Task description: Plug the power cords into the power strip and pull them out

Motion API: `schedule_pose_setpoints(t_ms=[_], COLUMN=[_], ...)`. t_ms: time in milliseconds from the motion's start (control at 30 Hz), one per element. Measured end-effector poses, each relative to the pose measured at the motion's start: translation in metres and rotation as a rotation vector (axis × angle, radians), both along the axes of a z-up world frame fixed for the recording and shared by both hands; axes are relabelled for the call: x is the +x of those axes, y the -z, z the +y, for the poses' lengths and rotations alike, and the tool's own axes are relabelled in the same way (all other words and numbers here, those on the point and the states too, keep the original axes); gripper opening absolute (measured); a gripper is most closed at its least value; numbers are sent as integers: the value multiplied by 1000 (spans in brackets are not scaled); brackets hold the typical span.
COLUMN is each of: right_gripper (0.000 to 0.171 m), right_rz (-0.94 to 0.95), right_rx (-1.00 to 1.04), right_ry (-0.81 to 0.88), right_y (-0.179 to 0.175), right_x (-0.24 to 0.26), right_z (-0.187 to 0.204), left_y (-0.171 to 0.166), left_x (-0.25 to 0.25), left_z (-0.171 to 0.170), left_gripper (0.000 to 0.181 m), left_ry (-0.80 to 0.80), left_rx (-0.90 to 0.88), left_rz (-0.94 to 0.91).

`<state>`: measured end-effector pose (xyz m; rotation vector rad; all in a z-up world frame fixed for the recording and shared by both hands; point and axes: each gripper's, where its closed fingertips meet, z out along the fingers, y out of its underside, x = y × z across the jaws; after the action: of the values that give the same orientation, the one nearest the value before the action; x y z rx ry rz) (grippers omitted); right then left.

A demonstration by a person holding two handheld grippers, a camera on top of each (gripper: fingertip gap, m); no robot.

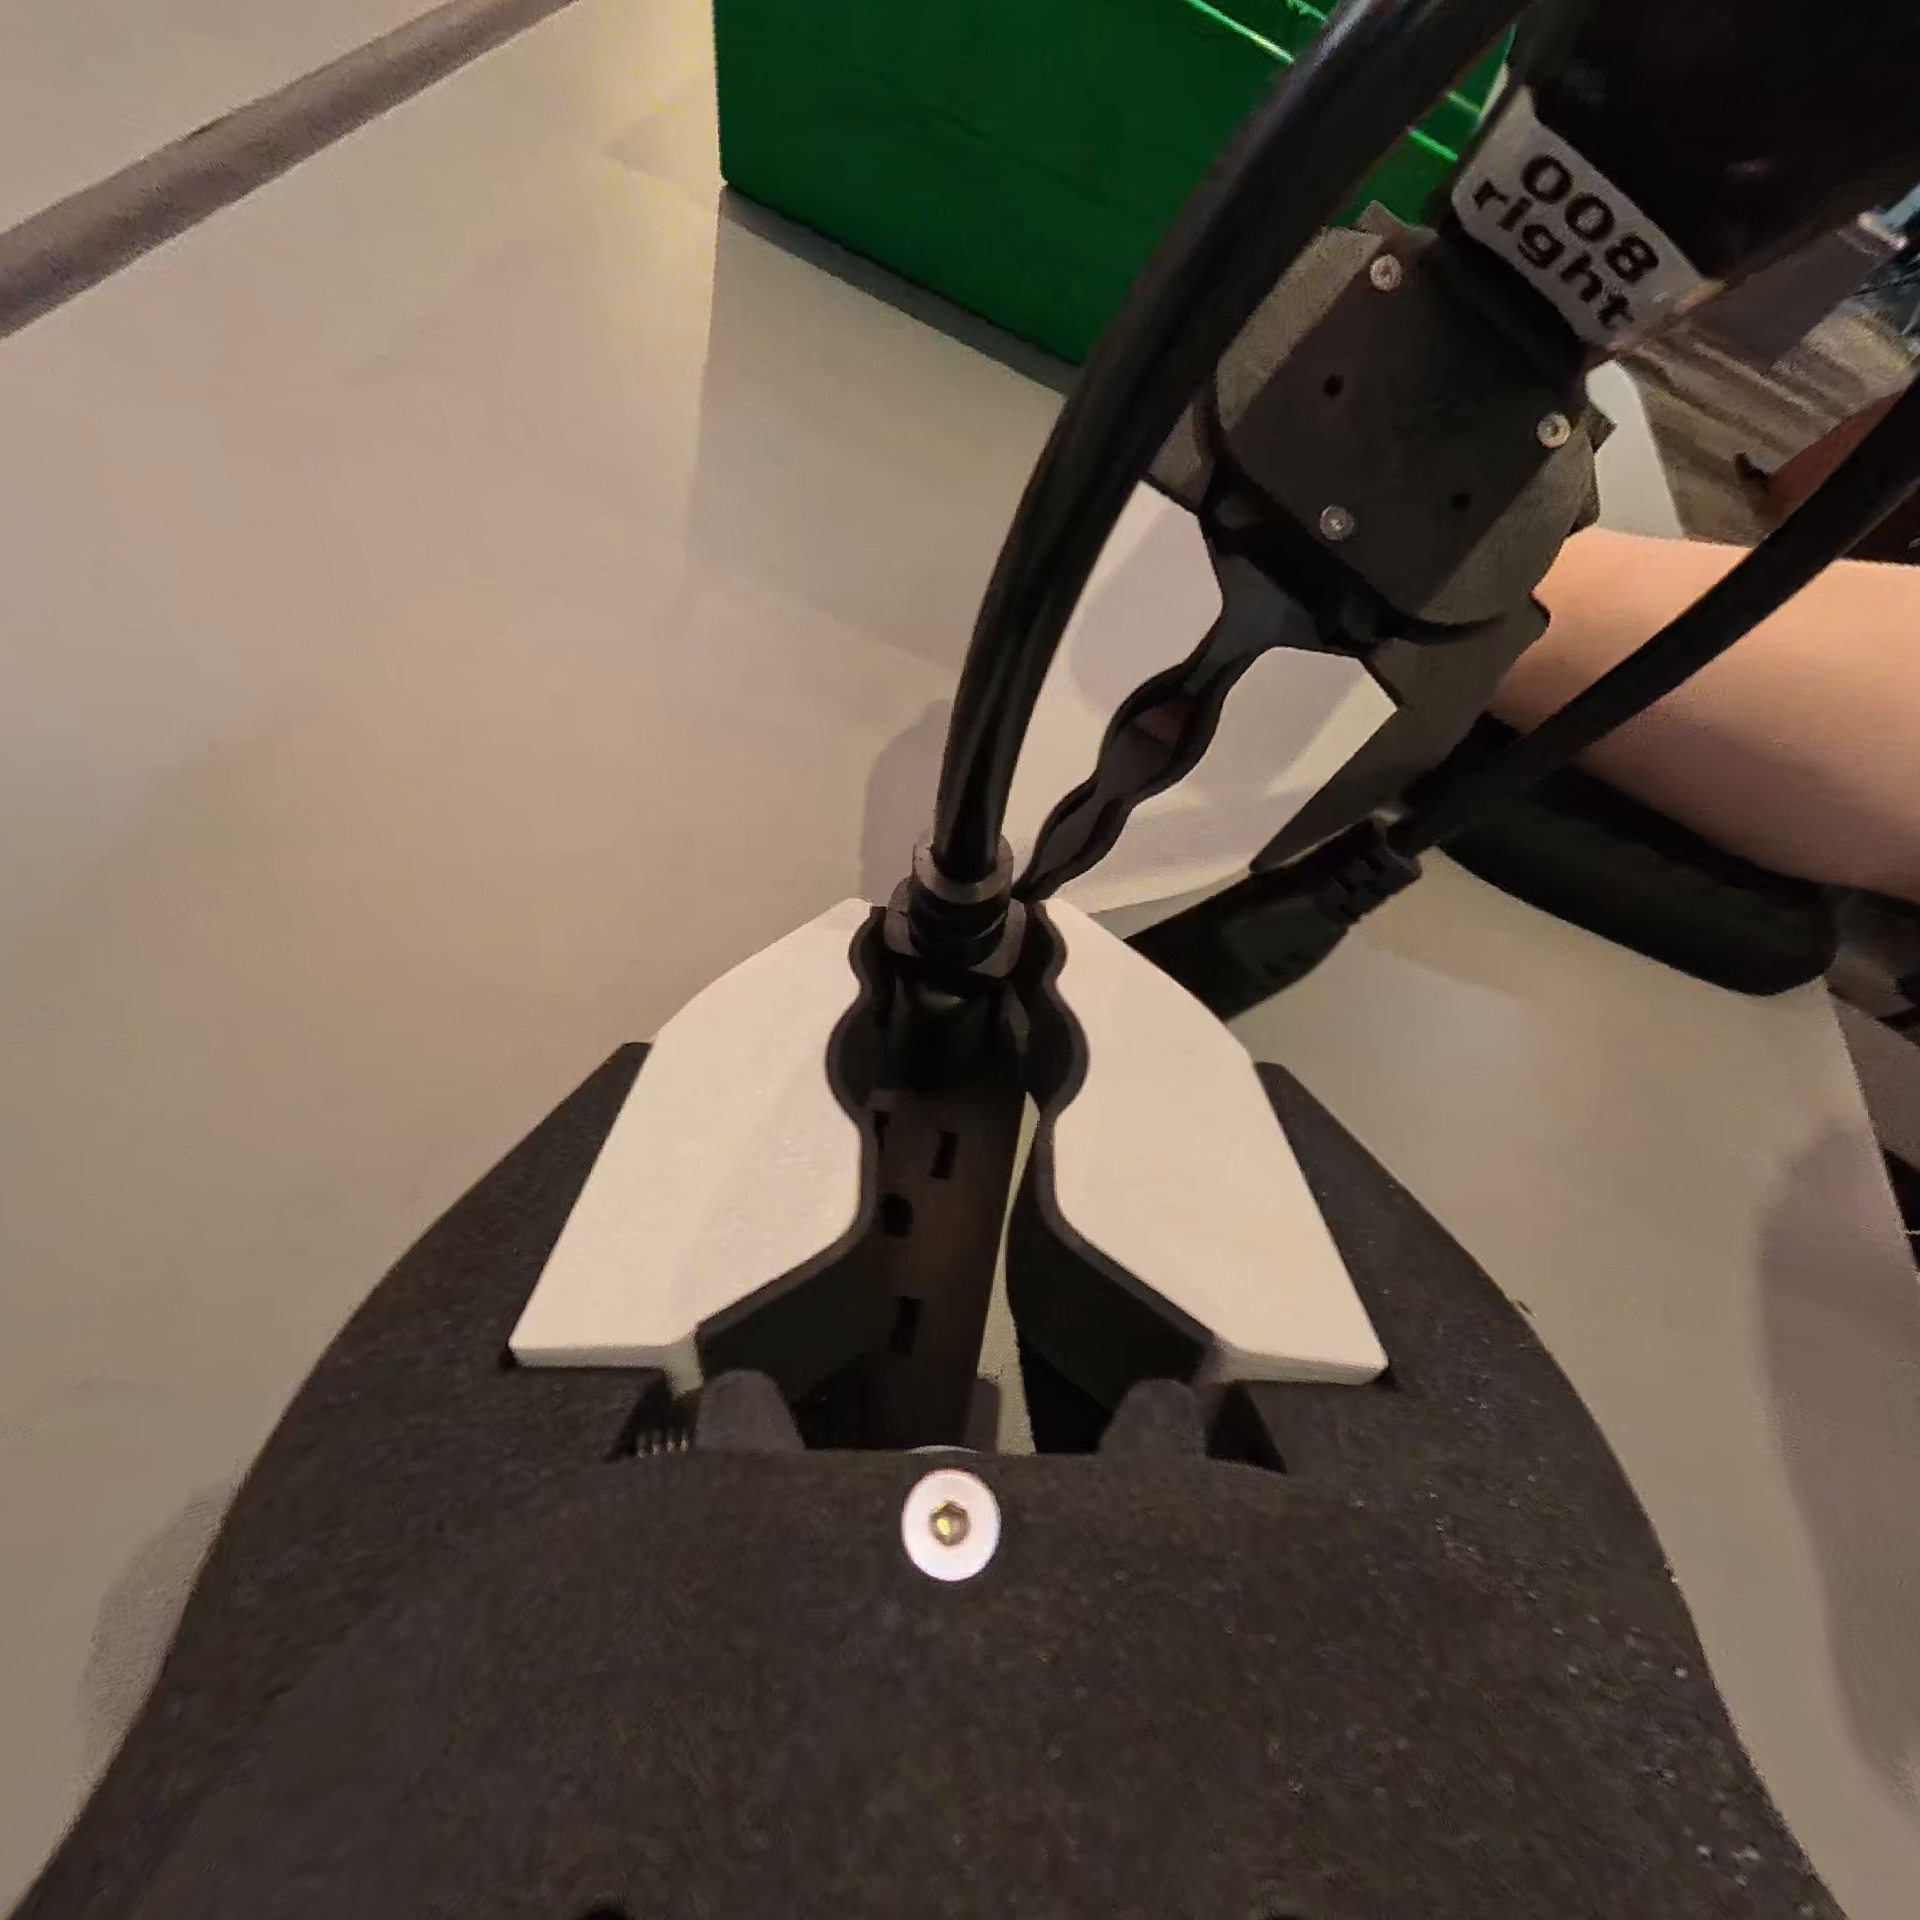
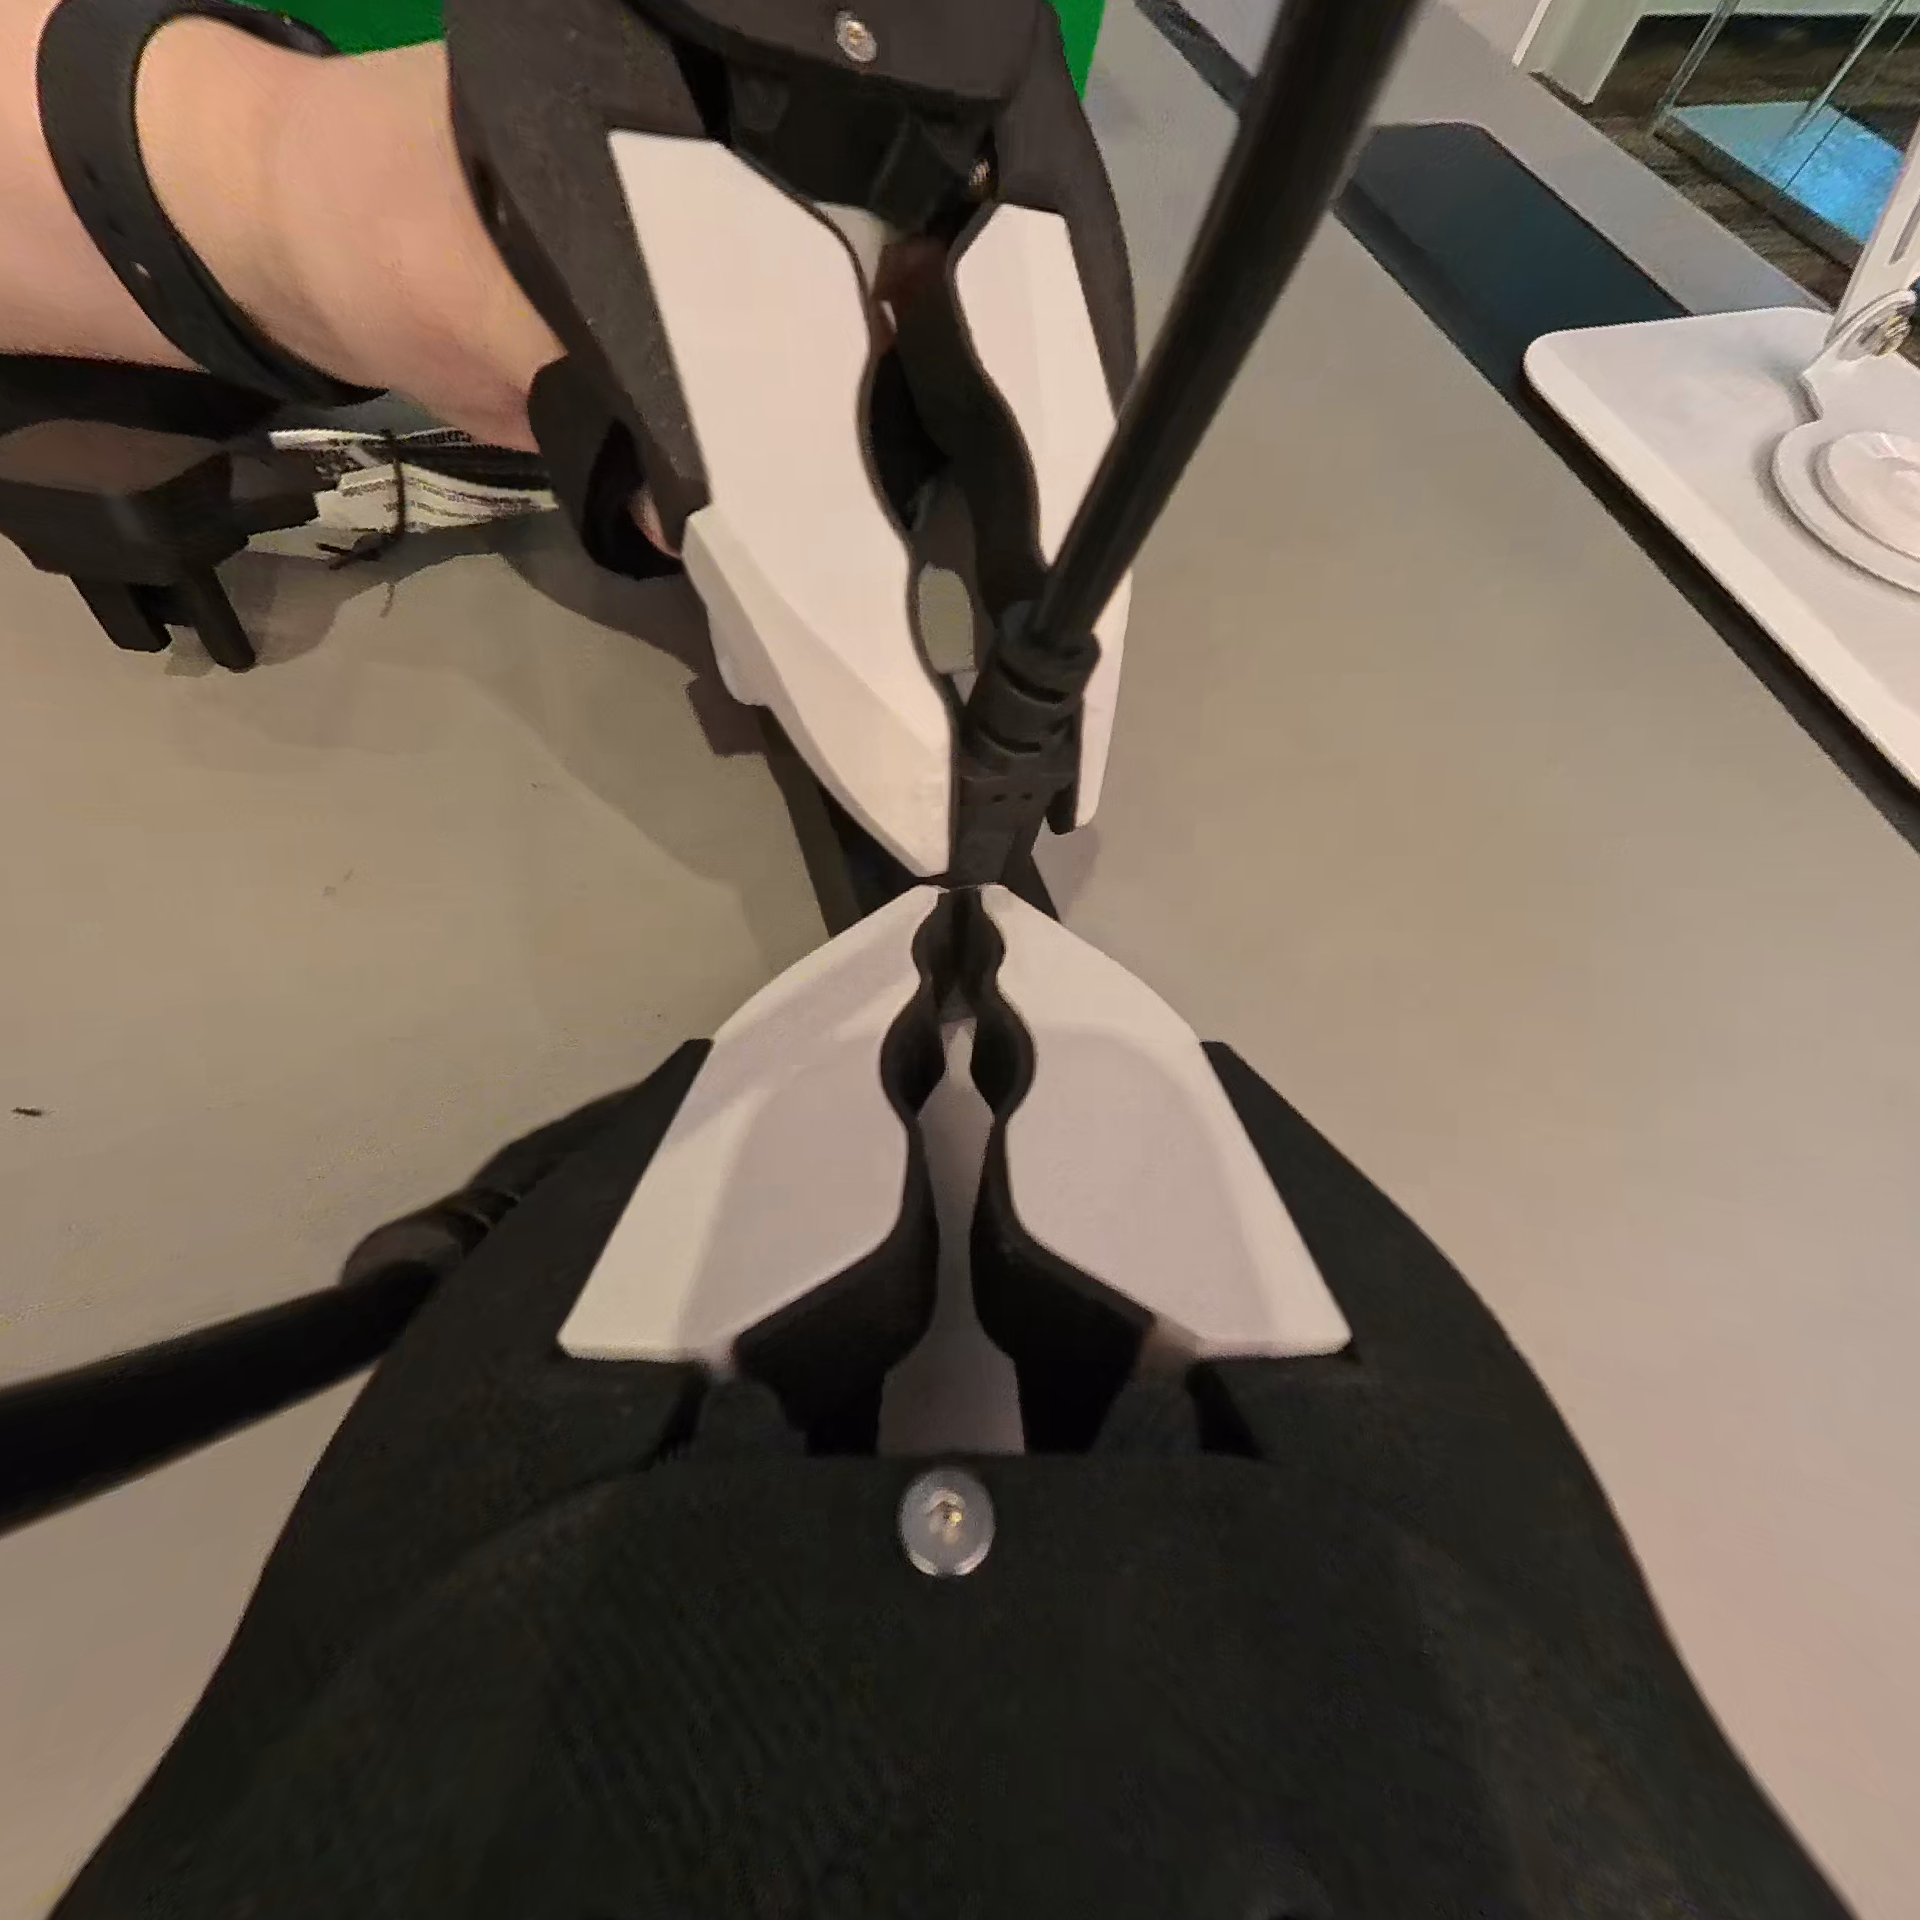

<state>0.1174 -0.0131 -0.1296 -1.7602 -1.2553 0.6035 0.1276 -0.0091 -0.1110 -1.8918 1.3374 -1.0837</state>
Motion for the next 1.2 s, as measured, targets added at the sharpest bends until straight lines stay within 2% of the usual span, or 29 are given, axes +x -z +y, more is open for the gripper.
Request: schedule_pose_setpoints(t_ms=[300, 467, 600, 733, 800, 867, 967, 1067, 1200], right_gripper=[4, 4, 5, 3, 3, 2, 1, 1, 1], right_rz=[-9, -13, -13, -25, -14, 8, 53, 129, 116], right_rx=[29, 17, -37, -2, -22, -69, -93, -21, -13], right_ry=[5, -5, -20, -16, -17, -19, -27, -82, -77], right_y=[-1, 1, 3, 3, 3, 2, -3, -20, -20], right_x=[1, 1, -1, 0, 1, 3, 8, 0, -5], right_z=[3, 1, -4, -5, -5, -4, -3, -7, -6], left_y=[-7, -9, -7, -13, -4, 13, 25, 27, 39], left_x=[1, 1, -1, -15, -32, -45, -41, -37, -42], left_z=[3, -1, -16, -20, -8, -5, -5, -3, -7], left_gripper=[23, 23, 26, 49, 63, 72, 64, 54, 45], left_ry=[-3, 21, 114, 174, 144, 146, 152, 144, 163], left_rx=[-176, -188, -46, 59, 221, 301, 341, 342, 240], left_rz=[-73, -101, -73, 26, 157, 279, 316, 320, 342])
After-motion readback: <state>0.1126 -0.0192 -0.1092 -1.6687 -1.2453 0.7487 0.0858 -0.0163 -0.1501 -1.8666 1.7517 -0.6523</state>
